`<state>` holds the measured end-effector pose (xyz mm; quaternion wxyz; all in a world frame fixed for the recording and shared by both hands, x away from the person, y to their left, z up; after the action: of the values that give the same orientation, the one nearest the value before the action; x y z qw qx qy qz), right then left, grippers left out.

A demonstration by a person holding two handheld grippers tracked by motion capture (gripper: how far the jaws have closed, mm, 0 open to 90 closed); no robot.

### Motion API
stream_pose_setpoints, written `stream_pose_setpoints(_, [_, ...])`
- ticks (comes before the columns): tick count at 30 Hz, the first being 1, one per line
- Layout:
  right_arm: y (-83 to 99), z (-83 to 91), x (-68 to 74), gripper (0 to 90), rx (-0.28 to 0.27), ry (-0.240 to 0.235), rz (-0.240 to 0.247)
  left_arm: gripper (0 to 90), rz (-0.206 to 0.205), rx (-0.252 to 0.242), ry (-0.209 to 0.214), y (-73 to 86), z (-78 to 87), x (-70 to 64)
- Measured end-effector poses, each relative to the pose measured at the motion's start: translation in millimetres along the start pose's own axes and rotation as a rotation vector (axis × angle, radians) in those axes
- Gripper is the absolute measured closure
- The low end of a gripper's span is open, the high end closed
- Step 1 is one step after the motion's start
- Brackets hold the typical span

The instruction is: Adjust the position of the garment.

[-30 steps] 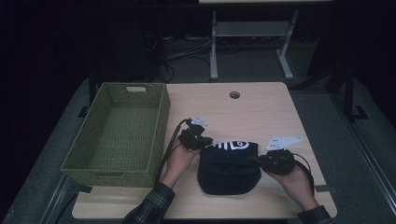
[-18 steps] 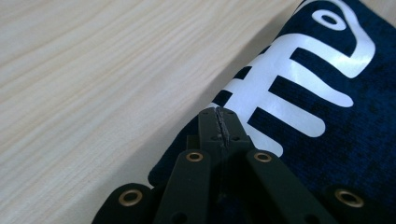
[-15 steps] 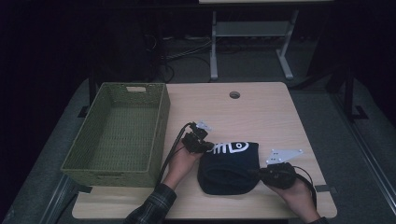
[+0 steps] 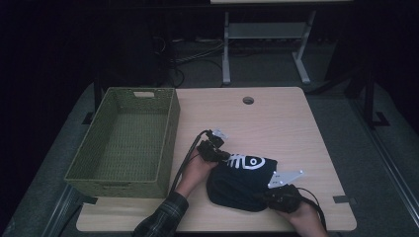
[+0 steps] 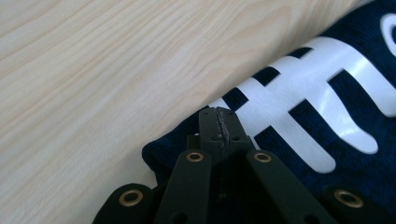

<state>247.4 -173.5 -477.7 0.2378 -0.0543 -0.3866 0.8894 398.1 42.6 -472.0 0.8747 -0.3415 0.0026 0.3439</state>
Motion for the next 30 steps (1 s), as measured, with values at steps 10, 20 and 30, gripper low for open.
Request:
stream_pose_setpoints(10, [-5.7,0.1,7.3,90.0,-0.026,0.012,0.017,90.0,-0.020,-0.032,0.006,-7.0,3.8,-3.4])
stream_pose_setpoints(20, [-20.8,31.8,-24.4,90.0,-0.149,0.113,-0.010,90.0,-0.038,-0.115,0.044,5.7,55.8,-33.3])
stream_pose_setpoints(30, [-17.3,35.1,-66.1,90.0,-0.131,0.229,-0.048,90.0,-0.035,-0.111,0.009,51.4,73.9,-58.6])
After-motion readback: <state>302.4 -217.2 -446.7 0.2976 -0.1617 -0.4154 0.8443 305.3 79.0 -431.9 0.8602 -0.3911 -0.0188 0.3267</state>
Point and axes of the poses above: each handheld gripper's, and its own axes: z roughly backward along the jaws, y roughly out of its underside, x roughly to its left, the point moved 2 cm from there along -z, roughly forward along the jaws, and after that the axes turned 7 degrees about z, right-handed, at the moved point
